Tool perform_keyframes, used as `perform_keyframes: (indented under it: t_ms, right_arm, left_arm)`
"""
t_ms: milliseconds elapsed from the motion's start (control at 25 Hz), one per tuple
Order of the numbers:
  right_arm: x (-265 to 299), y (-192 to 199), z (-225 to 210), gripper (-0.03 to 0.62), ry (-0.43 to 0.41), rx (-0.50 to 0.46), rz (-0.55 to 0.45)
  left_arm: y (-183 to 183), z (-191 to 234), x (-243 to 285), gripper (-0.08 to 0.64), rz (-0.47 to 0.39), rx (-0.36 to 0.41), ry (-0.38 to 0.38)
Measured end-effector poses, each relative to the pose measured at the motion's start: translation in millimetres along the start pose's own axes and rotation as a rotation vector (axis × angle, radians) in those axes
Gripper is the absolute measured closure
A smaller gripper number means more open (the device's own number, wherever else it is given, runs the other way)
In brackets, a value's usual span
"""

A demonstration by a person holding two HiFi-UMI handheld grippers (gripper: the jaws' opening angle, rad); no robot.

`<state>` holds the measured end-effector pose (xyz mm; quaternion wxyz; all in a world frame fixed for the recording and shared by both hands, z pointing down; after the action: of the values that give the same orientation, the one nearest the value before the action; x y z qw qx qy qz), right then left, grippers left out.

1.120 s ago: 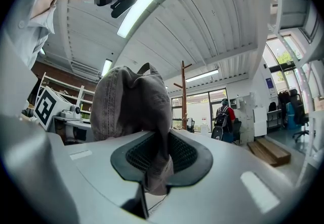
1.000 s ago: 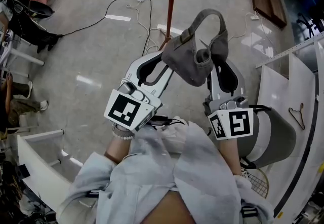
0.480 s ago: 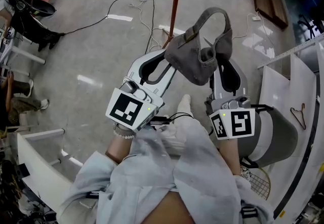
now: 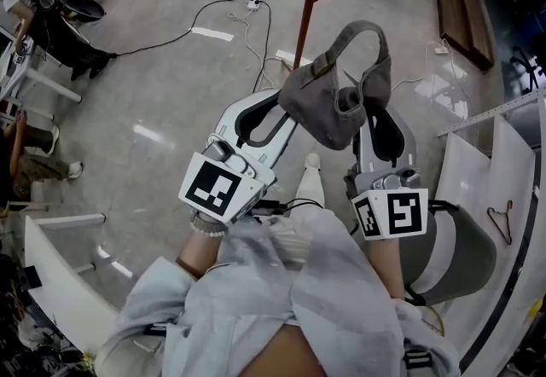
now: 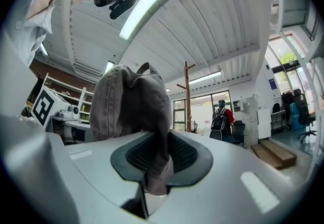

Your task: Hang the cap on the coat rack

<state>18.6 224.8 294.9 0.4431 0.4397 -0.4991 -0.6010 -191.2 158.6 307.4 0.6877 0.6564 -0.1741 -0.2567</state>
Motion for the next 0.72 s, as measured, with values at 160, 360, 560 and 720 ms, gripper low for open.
perform_keyframes:
  t_ms: [160,360,560,720]
  right_arm:
    - [22,7,-20,0.523,-0.021,0.004,-0.005]
    - [53,17,-52,0.523,-0.053,0.010,0.001]
    - [87,26,-90,0.523,-0.089,0.022,0.008]
    - [118,33,-120,0.523,-0.125,0.031,0.008]
  left_arm:
    - [3,9,23,0.459,-0.003,0.008,-0.020]
    - [8,20,59,0.459,0.041,-0.001,-0.043]
    - [13,33,101,0.459,0.015,0.007,-0.072]
    - [15,45,135,0.459,0.020,0.009,-0.110]
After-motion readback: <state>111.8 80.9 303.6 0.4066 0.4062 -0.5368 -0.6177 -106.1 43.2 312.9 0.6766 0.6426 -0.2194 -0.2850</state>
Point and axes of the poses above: the fingertips, and each gripper's own axes: x forward along the fingers, z to its left, y out of its underside, the point moved 10 cm from there along -x, backward along the fingers, and after that the axes turned 4 degrees about -x, right-handed, at the moved point
